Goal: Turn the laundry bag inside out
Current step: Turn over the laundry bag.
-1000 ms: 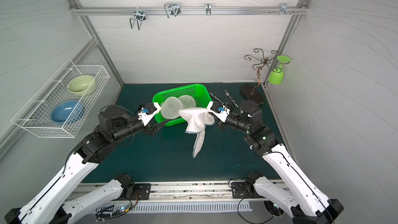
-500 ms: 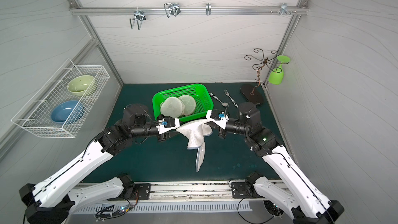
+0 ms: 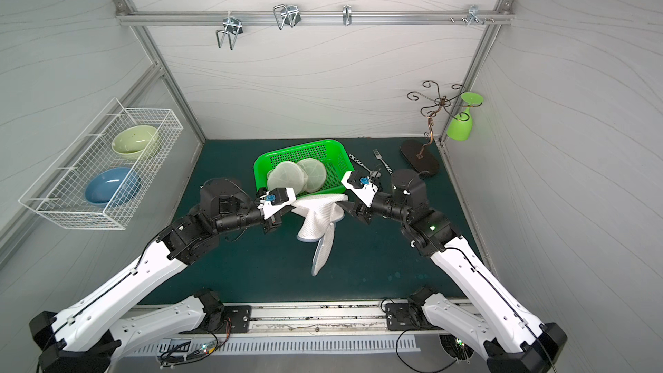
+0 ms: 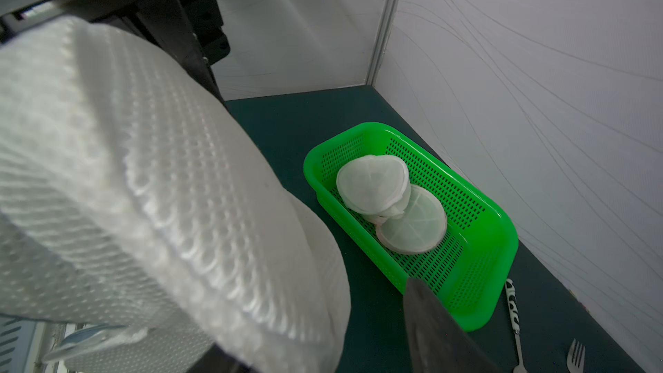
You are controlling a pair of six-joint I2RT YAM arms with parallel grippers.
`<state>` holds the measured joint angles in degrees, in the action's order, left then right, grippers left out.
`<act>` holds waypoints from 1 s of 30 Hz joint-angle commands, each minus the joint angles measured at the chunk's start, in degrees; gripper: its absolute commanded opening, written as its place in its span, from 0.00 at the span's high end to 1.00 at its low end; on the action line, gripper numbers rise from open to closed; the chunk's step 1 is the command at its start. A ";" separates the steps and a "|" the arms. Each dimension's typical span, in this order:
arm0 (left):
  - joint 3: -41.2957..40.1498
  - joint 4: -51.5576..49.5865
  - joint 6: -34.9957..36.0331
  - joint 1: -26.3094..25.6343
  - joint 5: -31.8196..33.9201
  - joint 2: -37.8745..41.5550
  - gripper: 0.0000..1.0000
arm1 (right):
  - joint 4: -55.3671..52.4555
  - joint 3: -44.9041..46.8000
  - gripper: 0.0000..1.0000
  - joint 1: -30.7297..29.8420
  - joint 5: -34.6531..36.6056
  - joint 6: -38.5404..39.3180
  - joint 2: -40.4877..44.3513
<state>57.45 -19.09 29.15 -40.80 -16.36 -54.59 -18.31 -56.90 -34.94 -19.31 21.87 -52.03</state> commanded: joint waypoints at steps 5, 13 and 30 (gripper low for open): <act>4.22 -0.98 -6.42 -0.20 20.75 -3.00 1.00 | -7.26 6.73 0.31 2.47 20.80 -3.63 7.70; 7.92 -1.07 -10.42 -0.16 17.44 -5.11 1.00 | 3.96 11.53 0.32 -10.75 7.58 0.71 12.49; 8.82 -0.08 -19.76 -0.22 14.81 -5.99 1.00 | 27.84 10.05 0.43 -17.96 14.06 1.74 -5.03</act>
<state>63.16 -22.50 11.81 -40.84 -1.93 -60.55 3.92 -44.73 -51.88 -8.25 22.55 -56.97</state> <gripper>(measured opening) 0.059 0.588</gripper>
